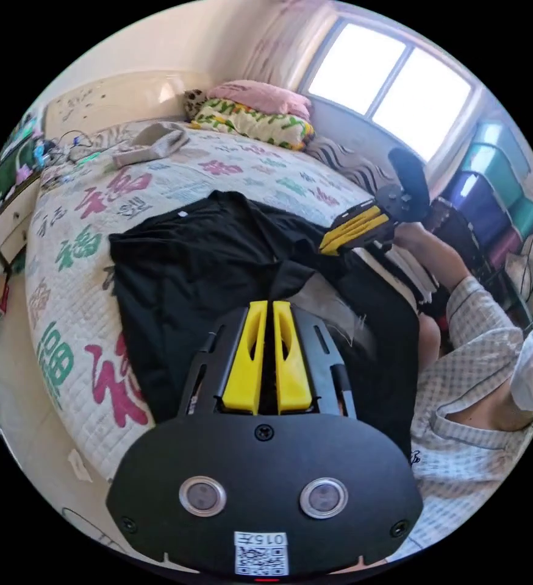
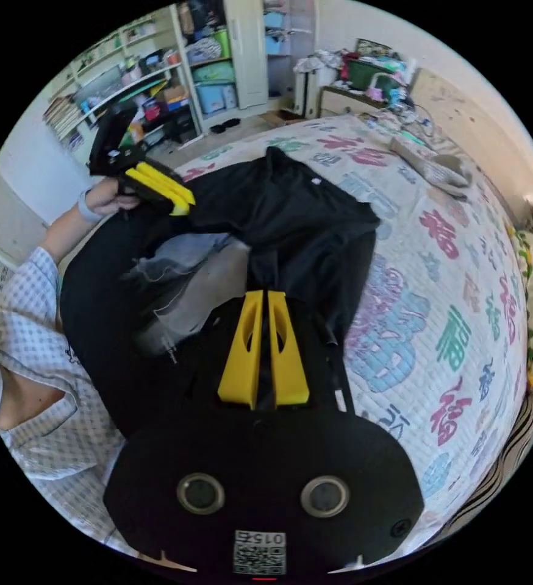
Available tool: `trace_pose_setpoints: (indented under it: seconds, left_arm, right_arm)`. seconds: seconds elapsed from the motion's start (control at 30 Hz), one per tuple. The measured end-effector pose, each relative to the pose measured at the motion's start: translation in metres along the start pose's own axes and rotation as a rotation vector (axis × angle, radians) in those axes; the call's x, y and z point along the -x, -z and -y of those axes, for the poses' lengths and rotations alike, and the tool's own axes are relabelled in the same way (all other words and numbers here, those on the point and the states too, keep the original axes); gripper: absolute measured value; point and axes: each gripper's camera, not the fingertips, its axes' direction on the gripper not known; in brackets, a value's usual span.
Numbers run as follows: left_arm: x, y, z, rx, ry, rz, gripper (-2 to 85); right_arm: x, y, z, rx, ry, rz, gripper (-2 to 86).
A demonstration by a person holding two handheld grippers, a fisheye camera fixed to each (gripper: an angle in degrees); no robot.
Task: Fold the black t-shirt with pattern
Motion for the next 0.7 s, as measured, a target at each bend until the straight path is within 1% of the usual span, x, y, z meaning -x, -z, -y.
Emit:
trace_pose_setpoints:
  seconds: [0.03,0.07,0.1,0.17,0.2,0.23,0.27,0.3,0.33,0.37,0.4,0.47,0.6,0.7]
  left_arm:
    - [0.024,0.028,-0.007,-0.075,0.069,0.011,1.1]
    - [0.049,0.057,-0.019,-0.157,0.138,0.038,0.8]
    - [0.063,0.072,-0.026,-0.195,0.176,0.056,0.7]
    - [0.118,0.119,-0.058,-0.286,0.339,0.165,0.3]
    - [0.133,0.127,-0.066,-0.286,0.382,0.193,0.2]
    - [0.161,0.135,-0.084,-0.244,0.46,0.233,0.2]
    - [0.189,0.135,-0.101,-0.15,0.549,0.257,0.3]
    - [0.202,0.135,-0.11,-0.102,0.594,0.26,0.4]
    - [0.218,0.138,-0.125,-0.04,0.655,0.257,0.6]
    - [0.221,0.149,-0.138,-0.075,0.666,0.283,0.8]
    - [0.219,0.156,-0.143,-0.119,0.661,0.291,1.0]
    - [0.21,0.178,-0.153,-0.259,0.64,0.271,1.8]
    - [0.193,0.187,-0.133,-0.3,0.582,0.258,4.6]
    - [0.166,0.186,-0.095,-0.352,0.47,0.295,6.6]
  right_arm:
    - [-0.029,0.011,-0.002,-0.044,-0.097,-0.03,-0.1]
    - [-0.06,0.02,-0.007,-0.066,-0.21,-0.104,-0.2]
    - [-0.074,0.022,-0.01,-0.067,-0.261,-0.144,-0.1]
    - [-0.128,0.023,-0.02,0.017,-0.464,-0.276,0.2]
    - [-0.139,0.022,-0.022,0.051,-0.503,-0.289,0.3]
    - [-0.158,0.019,-0.023,0.126,-0.57,-0.284,0.5]
    - [-0.172,0.016,-0.021,0.213,-0.61,-0.277,0.8]
    - [-0.176,0.016,-0.02,0.243,-0.621,-0.296,0.9]
    - [-0.18,0.019,-0.015,0.265,-0.648,-0.372,1.2]
    - [-0.18,0.024,-0.009,0.265,-0.651,-0.437,1.5]
    - [-0.178,0.027,-0.006,0.256,-0.637,-0.458,2.3]
    - [-0.167,0.035,0.011,0.203,-0.564,-0.478,4.7]
    - [-0.146,0.041,0.043,0.065,-0.442,-0.443,6.1]
    - [-0.135,0.031,0.072,-0.02,-0.363,-0.37,6.9]
